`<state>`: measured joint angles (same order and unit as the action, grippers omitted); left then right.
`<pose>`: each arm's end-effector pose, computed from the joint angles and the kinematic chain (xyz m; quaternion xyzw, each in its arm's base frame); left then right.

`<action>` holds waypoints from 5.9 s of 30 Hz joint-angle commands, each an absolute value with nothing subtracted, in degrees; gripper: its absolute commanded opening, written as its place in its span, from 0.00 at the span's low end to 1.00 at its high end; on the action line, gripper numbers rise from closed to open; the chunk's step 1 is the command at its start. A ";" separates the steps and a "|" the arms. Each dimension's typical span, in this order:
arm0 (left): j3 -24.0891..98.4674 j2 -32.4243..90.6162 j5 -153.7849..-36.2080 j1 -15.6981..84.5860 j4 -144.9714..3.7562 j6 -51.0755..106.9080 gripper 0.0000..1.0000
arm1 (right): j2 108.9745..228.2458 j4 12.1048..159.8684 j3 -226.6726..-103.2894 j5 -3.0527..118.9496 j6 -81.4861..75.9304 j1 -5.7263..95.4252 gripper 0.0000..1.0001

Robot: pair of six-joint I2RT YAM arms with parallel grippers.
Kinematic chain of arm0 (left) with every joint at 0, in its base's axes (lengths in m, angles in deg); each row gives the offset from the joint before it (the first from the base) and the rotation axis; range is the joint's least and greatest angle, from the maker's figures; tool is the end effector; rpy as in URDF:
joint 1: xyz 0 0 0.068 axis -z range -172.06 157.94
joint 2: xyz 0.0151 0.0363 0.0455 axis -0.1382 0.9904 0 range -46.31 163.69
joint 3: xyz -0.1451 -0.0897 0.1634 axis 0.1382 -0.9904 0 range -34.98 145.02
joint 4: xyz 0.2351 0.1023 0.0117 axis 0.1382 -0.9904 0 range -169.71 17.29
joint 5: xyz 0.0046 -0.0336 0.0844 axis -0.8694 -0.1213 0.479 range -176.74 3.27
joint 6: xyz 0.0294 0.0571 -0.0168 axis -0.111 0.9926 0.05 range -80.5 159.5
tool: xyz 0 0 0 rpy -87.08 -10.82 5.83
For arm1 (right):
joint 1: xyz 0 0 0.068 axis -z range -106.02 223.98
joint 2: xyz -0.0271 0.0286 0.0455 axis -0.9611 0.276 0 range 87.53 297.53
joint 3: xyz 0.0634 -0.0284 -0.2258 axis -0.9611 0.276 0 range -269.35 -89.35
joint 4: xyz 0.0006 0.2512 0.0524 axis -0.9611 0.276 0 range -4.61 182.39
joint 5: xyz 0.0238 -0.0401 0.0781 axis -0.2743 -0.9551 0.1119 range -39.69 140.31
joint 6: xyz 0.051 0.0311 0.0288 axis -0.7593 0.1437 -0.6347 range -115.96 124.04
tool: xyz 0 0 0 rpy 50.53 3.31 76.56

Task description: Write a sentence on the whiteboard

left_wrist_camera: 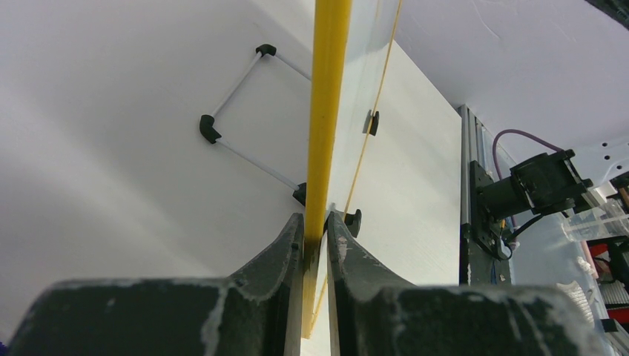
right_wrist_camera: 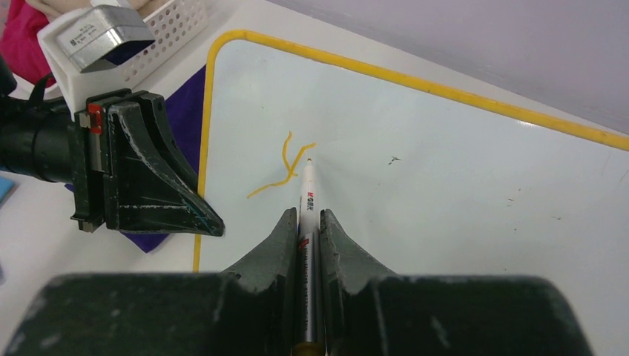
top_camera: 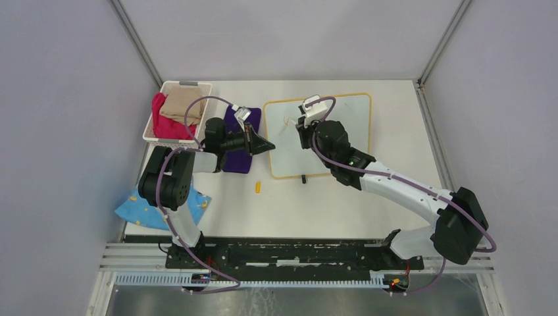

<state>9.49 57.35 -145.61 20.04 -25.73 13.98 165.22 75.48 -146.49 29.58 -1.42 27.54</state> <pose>0.3295 -0.1167 0.1364 0.2273 0.7092 -0.5384 0.3943 0.2468 0.2325 0.2837 -0.1574 0.7494 0.1503 0.6254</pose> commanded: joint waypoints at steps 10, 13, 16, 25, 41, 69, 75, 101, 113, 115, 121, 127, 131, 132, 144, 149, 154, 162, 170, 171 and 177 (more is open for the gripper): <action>10.02 56.44 -143.75 20.24 -28.85 18.40 0.02 | 167.41 75.60 -150.30 27.42 0.20 27.50 0.00; 10.05 56.36 -143.71 20.25 -28.93 18.35 0.02 | 168.03 76.01 -150.60 27.76 0.22 27.54 0.00; 10.13 56.32 -143.74 20.25 -28.93 18.49 0.02 | 168.21 76.24 -150.39 27.87 0.15 27.49 0.00; 10.19 56.26 -143.72 20.25 -29.20 18.66 0.02 | 167.43 77.56 -148.35 27.69 0.23 27.54 0.00; 10.12 56.16 -143.76 20.25 -29.20 18.66 0.02 | 166.52 79.58 -147.41 27.52 0.82 27.55 0.00; 10.44 56.08 -143.46 20.82 -31.03 20.11 0.02 | 166.34 79.86 -151.10 25.10 1.75 28.19 0.00; 10.51 56.04 -143.39 20.86 -31.37 20.34 0.02 | 166.85 79.42 -151.44 26.13 1.68 28.23 0.00; 10.71 56.02 -143.23 20.95 -32.32 21.02 0.02 | 163.99 78.30 -149.21 28.60 0.48 28.15 0.00; 10.74 55.66 -143.10 21.12 -33.33 21.87 0.02 | 162.31 78.44 -148.35 27.86 1.02 29.04 0.00; 10.89 55.56 -142.99 21.29 -34.06 22.32 0.02 | 162.94 78.46 -148.71 28.15 0.92 29.14 0.00; 11.01 55.56 -142.98 21.39 -34.11 22.36 0.02 | 164.35 78.23 -149.23 28.33 0.47 29.27 0.00; 11.00 55.47 -142.96 21.39 -34.17 22.36 0.02 | 165.22 78.45 -148.96 28.13 0.25 29.51 0.00; 11.01 55.53 -142.92 21.39 -34.18 22.36 0.02 | 165.08 78.72 -147.90 27.73 0.08 29.67 0.00; 10.99 55.55 -142.90 21.39 -34.21 22.36 0.02 | 164.96 78.81 -147.60 27.67 0.00 29.73 0.00; 10.99 55.48 -142.86 21.48 -34.32 22.40 0.02 | 164.02 79.23 -144.04 27.35 -0.65 29.80 0.00; 10.99 55.55 -142.85 21.48 -34.38 22.53 0.02 | 163.17 79.58 -143.15 26.25 -0.56 29.94 0.00; 10.99 55.47 -142.77 21.48 -34.32 22.53 0.02 | 162.07 79.83 -142.36 25.42 -0.53 30.85 0.00; 11.17 55.30 -142.65 21.89 -35.70 23.49 0.02 | 162.48 80.20 -144.15 25.61 -0.21 31.69 0.00; 11.25 55.29 -142.58 22.09 -36.13 23.92 0.02 | 163.36 80.47 -146.75 25.85 -0.06 31.91 0.00; 11.26 55.29 -142.55 22.09 -36.15 23.94 0.02 | 163.58 80.47 -147.05 25.87 -0.01 31.92 0.00; 11.26 55.19 -142.54 22.09 -36.40 24.02 0.02 | 164.16 80.56 -148.43 25.92 0.17 32.13 0.00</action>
<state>10.82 55.71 -145.21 21.70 -33.25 19.11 163.41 80.88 -145.51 28.00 -0.56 31.43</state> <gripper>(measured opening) 0.189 0.177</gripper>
